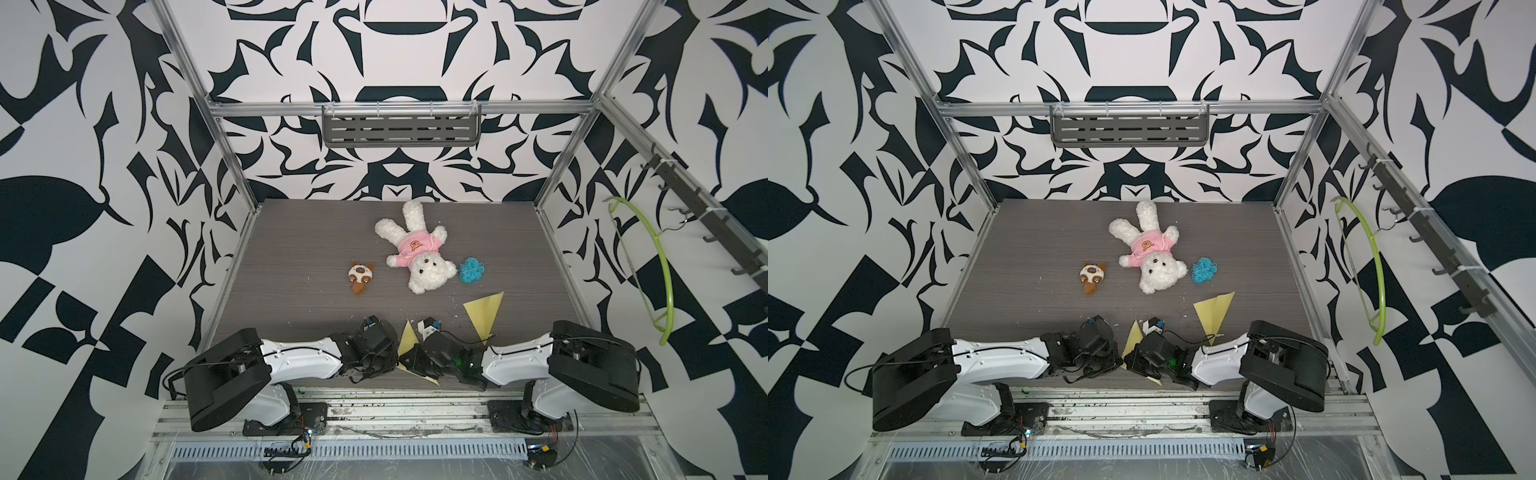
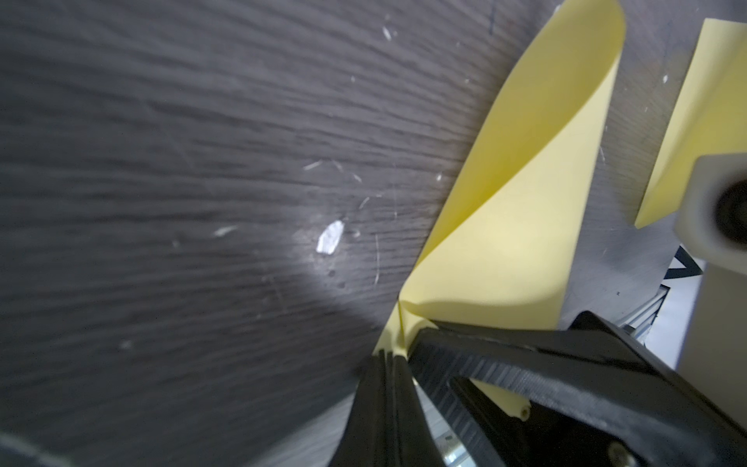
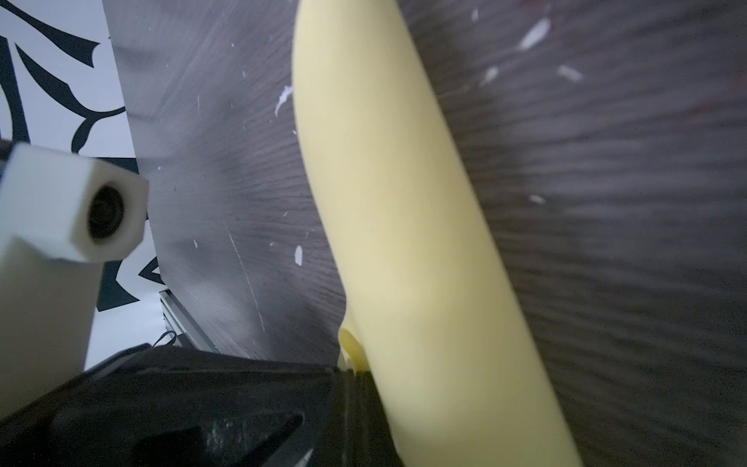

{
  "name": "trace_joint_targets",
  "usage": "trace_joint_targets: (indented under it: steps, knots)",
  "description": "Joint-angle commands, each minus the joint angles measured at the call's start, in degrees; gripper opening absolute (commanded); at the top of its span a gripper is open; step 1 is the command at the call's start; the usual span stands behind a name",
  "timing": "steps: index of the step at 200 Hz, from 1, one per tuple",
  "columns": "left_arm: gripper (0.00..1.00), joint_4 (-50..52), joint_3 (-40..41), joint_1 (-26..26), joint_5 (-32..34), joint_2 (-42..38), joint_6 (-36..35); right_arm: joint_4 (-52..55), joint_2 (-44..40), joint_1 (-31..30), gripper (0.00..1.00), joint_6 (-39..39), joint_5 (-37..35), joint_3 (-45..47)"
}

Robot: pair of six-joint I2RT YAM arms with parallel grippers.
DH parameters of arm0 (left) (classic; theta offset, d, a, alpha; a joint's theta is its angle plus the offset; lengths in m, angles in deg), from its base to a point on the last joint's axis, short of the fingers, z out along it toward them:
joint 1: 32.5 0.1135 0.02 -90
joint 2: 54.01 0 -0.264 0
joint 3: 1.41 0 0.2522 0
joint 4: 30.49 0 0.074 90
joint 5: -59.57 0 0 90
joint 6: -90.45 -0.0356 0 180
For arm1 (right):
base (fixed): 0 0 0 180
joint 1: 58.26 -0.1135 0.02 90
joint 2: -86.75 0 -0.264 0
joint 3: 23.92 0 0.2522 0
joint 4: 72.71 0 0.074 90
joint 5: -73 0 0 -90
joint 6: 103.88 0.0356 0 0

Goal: Fold the square paper diagonally
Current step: Fold the paper at the center of the board.

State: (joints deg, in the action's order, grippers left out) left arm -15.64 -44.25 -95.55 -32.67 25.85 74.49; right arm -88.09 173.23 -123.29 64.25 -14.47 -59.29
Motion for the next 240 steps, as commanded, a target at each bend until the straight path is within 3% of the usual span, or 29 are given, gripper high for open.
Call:
trace_joint_targets:
  steps: [1, 121, 240]
  knots:
    - [0.0, 4.1, 2.6, -0.6, 0.9, 1.0, -0.3, 3.4, -1.0, -0.5, 0.0, 0.7, -0.8, -0.4]
    - [0.0, 5.4, 2.4, -1.1, 1.7, 0.3, -0.6, -2.7, -0.8, -1.1, 0.0, 3.3, -1.4, -0.6]
    - [0.0, 6.1, 1.9, -1.2, 2.0, 0.3, -0.7, -5.9, 5.0, -2.8, 0.0, 5.4, -1.2, 0.6]
